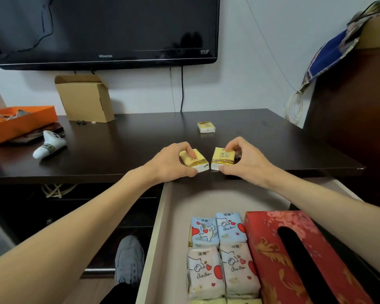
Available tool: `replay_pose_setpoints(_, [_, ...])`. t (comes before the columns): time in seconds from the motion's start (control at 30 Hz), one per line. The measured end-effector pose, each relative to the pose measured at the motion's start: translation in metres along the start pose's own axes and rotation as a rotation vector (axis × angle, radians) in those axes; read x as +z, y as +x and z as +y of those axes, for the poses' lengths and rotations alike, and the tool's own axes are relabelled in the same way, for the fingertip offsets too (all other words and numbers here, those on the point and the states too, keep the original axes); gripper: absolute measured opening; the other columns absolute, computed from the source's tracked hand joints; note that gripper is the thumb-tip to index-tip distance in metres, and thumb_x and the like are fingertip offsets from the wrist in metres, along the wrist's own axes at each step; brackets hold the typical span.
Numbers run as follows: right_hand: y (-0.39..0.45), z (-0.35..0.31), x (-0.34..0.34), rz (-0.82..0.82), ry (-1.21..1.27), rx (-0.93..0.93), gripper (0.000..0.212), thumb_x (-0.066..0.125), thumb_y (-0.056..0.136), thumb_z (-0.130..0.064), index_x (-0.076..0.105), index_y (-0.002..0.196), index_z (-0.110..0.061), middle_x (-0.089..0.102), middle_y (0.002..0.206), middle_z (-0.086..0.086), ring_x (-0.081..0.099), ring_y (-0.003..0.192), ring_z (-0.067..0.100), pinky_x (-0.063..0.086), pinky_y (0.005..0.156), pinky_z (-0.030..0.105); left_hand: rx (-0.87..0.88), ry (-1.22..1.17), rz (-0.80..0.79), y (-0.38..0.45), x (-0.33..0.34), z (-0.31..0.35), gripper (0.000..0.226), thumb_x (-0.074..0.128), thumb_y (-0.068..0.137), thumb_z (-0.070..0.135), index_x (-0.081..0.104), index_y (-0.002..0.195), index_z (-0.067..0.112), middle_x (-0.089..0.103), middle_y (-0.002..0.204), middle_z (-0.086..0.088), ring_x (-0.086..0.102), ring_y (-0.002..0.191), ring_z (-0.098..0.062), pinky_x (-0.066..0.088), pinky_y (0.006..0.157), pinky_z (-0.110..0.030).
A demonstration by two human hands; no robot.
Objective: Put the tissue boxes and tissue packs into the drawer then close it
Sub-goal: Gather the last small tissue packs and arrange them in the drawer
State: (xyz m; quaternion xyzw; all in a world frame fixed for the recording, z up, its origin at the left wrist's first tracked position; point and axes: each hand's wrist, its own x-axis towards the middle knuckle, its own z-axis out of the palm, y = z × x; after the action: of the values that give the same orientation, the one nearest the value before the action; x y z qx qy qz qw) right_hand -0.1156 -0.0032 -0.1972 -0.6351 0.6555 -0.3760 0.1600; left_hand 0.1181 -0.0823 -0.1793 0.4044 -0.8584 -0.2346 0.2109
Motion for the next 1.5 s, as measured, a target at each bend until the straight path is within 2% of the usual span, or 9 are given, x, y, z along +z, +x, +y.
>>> replay_pose_setpoints(0.17, [-0.037,-0.021,-0.016,-0.042,0.048,-0.114,0.059,0.084,0.062,-0.032,0.050,0.108,-0.044,0.065,0.111,-0.015,0.064,0.107,0.000,0.054,0.086,0.027,0.100,-0.115,0.133,-0.039,-0.008,0.013,0.062,0.085,0.071,0.023,0.049,0.120,0.038,0.054,0.119,0.013,0.045,0.116,-0.010,0.042,0.082,-0.018])
replay_pose_setpoints(0.33, [-0.092,-0.042,-0.031,-0.141,-0.090,-0.169,0.073,0.088,0.065,-0.037,0.045,0.122,-0.053,0.059,0.121,-0.027,0.057,0.118,-0.007,0.057,0.092,0.031,0.153,-0.128,-0.027,-0.094,-0.011,0.032,0.085,0.087,0.069,0.026,0.038,0.135,0.049,0.053,0.122,0.024,0.047,0.118,0.004,0.045,0.087,-0.009])
replay_pose_setpoints(0.47, [-0.137,-0.051,-0.041,-0.357,-0.279,-0.167,0.082,0.079,0.058,-0.079,0.045,0.129,-0.058,0.052,0.121,-0.040,0.054,0.113,-0.012,0.053,0.086,0.021,0.172,-0.187,-0.311,-0.138,-0.006,0.045,0.067,0.086,0.071,0.039,0.051,0.127,0.050,0.062,0.117,0.022,0.058,0.110,-0.002,0.054,0.080,-0.023])
replay_pose_setpoints(0.67, [-0.166,-0.058,-0.040,-0.566,-0.220,-0.181,0.067,0.079,0.062,-0.080,0.049,0.118,-0.060,0.052,0.121,-0.042,0.049,0.115,-0.016,0.040,0.088,0.004,0.121,-0.200,-0.514,-0.167,0.004,0.039,0.059,0.084,0.069,0.056,0.057,0.121,0.051,0.064,0.116,0.021,0.058,0.110,0.000,0.049,0.084,-0.018])
replay_pose_setpoints(0.77, [-0.169,-0.056,-0.035,-0.608,-0.298,-0.160,0.064,0.072,0.062,-0.085,0.047,0.115,-0.060,0.047,0.120,-0.042,0.044,0.113,-0.016,0.045,0.082,0.014,0.138,-0.168,-0.560,-0.171,0.008,0.035,0.061,0.082,0.074,0.054,0.056,0.128,0.049,0.064,0.117,0.028,0.056,0.111,0.005,0.043,0.083,-0.006])
replay_pose_setpoints(0.93, [-0.174,-0.047,-0.029,-0.591,-0.300,-0.167,0.061,0.064,0.064,-0.091,0.051,0.111,-0.054,0.052,0.120,-0.032,0.049,0.111,-0.008,0.047,0.089,0.028,0.211,-0.198,-0.514,-0.176,0.013,0.025,0.068,0.083,0.077,0.046,0.058,0.139,0.036,0.058,0.133,0.029,0.049,0.129,0.007,0.037,0.106,-0.012])
replay_pose_setpoints(1.1, [-0.180,-0.041,-0.025,-0.561,-0.316,-0.235,0.051,0.066,0.071,-0.084,0.052,0.104,-0.048,0.052,0.115,-0.026,0.048,0.112,0.001,0.045,0.090,0.027,0.271,-0.154,-0.515,-0.178,0.016,0.016,0.056,0.077,0.083,0.048,0.060,0.136,0.040,0.056,0.135,0.029,0.048,0.130,0.004,0.039,0.104,-0.012])
replay_pose_setpoints(1.3, [-0.182,-0.041,-0.016,-0.534,-0.396,-0.336,0.043,0.065,0.074,-0.079,0.053,0.095,-0.043,0.051,0.105,-0.023,0.042,0.112,0.003,0.030,0.095,0.015,0.292,-0.050,-0.403,-0.185,0.022,0.016,0.051,0.055,0.075,0.082,0.057,0.121,0.061,0.060,0.128,0.028,0.057,0.117,0.004,0.052,0.096,-0.031])
replay_pose_setpoints(1.5, [-0.180,-0.042,-0.013,-0.575,-0.436,-0.328,0.042,0.061,0.076,-0.081,0.059,0.090,-0.042,0.053,0.102,-0.022,0.039,0.113,0.002,0.025,0.100,0.017,0.310,-0.038,-0.440,-0.188,0.021,0.022,0.067,0.040,0.080,0.085,0.066,0.123,0.042,0.056,0.132,0.024,0.052,0.124,0.001,0.046,0.101,-0.027])
